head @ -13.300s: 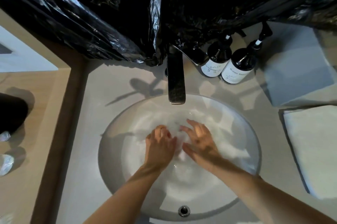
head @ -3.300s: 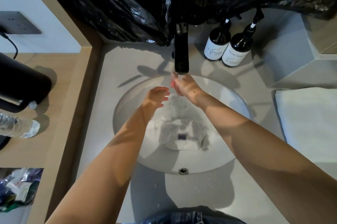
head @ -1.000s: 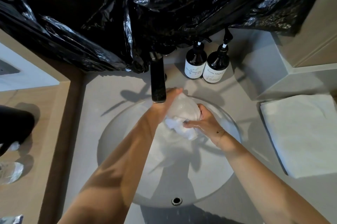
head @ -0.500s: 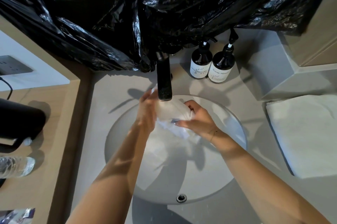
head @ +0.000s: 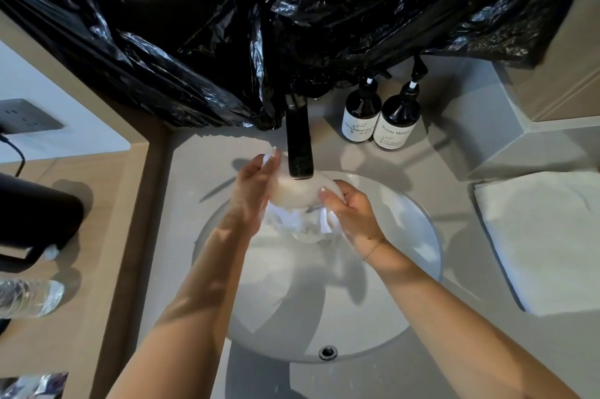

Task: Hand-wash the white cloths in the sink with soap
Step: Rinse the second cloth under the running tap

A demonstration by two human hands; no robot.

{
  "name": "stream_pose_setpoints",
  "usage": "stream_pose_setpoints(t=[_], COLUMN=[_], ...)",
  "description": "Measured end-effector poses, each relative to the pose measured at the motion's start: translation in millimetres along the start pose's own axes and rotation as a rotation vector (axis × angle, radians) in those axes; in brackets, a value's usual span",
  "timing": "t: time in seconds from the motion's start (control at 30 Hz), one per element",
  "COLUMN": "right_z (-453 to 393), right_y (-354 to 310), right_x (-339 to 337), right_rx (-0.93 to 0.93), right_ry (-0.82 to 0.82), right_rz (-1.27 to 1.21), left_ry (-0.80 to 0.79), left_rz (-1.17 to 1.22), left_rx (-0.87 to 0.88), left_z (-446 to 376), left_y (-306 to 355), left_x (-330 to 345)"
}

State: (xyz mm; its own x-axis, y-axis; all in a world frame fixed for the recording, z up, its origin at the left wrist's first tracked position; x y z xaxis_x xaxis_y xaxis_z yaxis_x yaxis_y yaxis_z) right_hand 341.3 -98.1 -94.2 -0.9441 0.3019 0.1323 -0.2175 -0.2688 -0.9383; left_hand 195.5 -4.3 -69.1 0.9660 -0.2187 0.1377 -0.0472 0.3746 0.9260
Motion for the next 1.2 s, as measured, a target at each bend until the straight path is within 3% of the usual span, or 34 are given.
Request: stream_pose_setpoints(t=[0.1,0.27,0.4,0.47,0.53,0.63,0.77,0.87,1.03,1.1,1.2], right_z=[1.5,7.2,9.5,10.1,10.1,12.2,23.0,28.6,14.2,9.6,7.7], right_y=[-5.4,-6.9,-17.5,-23.8,-29.7,-38.3,-57.8,-69.8,-77.5,-81.1,-85.5], right_x=[-2.7,-9.9,-8.1,-11.9,-18.4,-32.7,-46.8,-51.9,-51.7,-51.6,-49.5], right_rx=[0.010,0.077,0.090,0.083,0.017,-0.096,-0.205,-0.204,-0.028,0.013,0.023], right_ry=[0.027,0.036,0.007,0.030,0.076,0.206,0.277,0.283,0.167,0.072,-0.048], right_rz=[-0.159,-0.274,-0.340,-0.334,-0.223,0.102,0.733,0.851,0.064,-0.039,-0.099], left_ry=[-0.022,-0.335,-0.433,-0.391,-0.301,-0.313,-0.277,-0.230,-0.164,-0.179,-0.164], left_rz=[-0.115,-0.373,-0.326,-0.337,-0.374,-0.451,-0.598,-0.723,-1.170,-1.310,-1.328], left_rx=[-0.017,-0.084,-0.143,-0.093,-0.020,0.013,0.032,0.097,0.221,0.183,0.128], left_z=[5.5,24.0,30.0,29.9,30.3,28.0,27.8,22.7,19.6,20.2,22.0], left_y=[-9.0,-35.3,-66.8,-69.8,-59.9,-53.5,-41.9,-32.3,-24.9,-29.8,-38.0], left_x=[-4.2,-1.7,5.0,13.7,15.4,8.8,2.4,0.0,-9.0,-15.2,-27.0])
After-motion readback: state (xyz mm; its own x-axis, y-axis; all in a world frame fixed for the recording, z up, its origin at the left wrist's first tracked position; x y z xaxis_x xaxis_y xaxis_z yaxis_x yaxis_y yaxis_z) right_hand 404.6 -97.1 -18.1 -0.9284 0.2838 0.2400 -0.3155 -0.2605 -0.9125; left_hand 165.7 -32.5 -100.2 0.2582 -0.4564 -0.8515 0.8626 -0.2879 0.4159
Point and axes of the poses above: each hand's wrist, its own z-axis away from the middle knuckle, its own x-axis out of the palm, y = z × x, the point moved 4 cm from there along -z, towards the middle knuckle
